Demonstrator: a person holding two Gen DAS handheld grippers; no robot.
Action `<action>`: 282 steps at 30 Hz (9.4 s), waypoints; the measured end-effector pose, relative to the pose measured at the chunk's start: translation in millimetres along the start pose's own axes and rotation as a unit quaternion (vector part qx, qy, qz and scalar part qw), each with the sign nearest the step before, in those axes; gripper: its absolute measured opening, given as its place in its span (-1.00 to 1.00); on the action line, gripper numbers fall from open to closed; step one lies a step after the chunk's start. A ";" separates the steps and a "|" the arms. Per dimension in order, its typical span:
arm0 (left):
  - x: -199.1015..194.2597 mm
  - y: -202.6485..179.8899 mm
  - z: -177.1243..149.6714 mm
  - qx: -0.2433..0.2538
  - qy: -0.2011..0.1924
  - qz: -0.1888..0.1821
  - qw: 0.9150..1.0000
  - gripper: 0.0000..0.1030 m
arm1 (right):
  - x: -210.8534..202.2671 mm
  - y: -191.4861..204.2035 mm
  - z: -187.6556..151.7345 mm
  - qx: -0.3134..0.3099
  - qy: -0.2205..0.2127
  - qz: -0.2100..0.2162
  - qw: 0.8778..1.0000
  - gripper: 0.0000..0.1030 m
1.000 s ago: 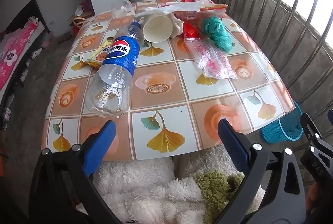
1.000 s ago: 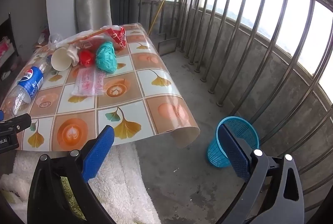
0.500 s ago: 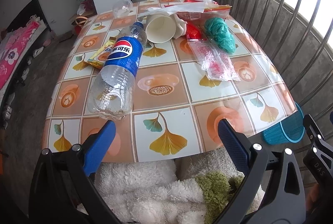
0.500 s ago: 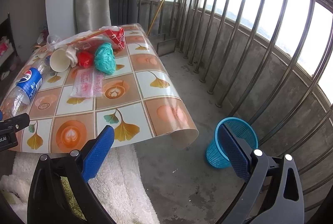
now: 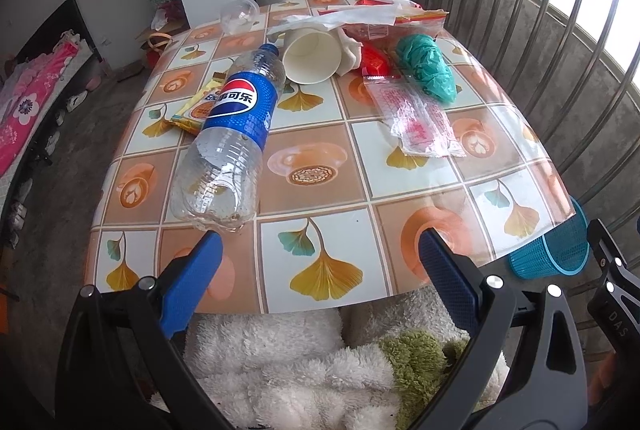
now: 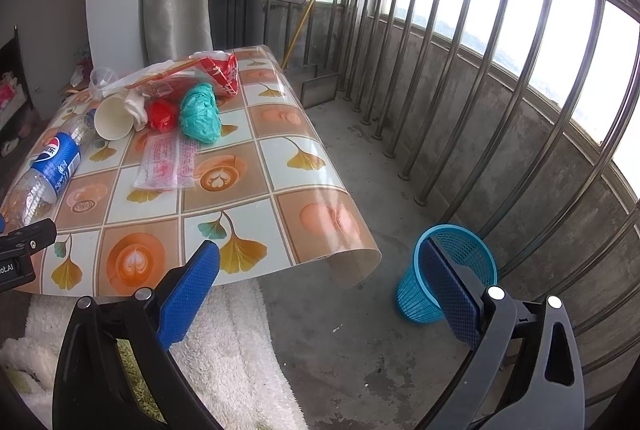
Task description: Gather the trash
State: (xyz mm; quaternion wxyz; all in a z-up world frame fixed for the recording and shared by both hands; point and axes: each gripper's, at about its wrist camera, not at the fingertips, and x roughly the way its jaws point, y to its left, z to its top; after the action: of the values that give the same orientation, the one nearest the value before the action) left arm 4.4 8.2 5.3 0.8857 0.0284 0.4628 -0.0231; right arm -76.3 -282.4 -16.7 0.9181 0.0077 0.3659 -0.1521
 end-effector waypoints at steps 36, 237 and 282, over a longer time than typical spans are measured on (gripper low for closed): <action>-2.2 8.3 1.5 -0.001 -0.003 0.006 1.000 0.83 | 0.5 6.1 -0.4 0.003 0.000 0.003 1.000 0.88; 16.6 125.5 139.5 -0.060 -0.131 -0.205 0.968 0.17 | 115.4 53.7 27.6 0.089 0.201 0.270 0.938 -0.49; 33.3 119.1 129.1 -0.059 -0.108 -0.226 0.966 0.17 | 141.6 141.2 73.1 -0.041 0.142 0.268 0.952 0.43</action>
State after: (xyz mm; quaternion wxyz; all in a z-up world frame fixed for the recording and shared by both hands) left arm 137.1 117.3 55.0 0.9025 -0.1321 0.3591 -0.1976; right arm 110.1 -195.7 -72.4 0.8633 0.0894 0.4825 0.1177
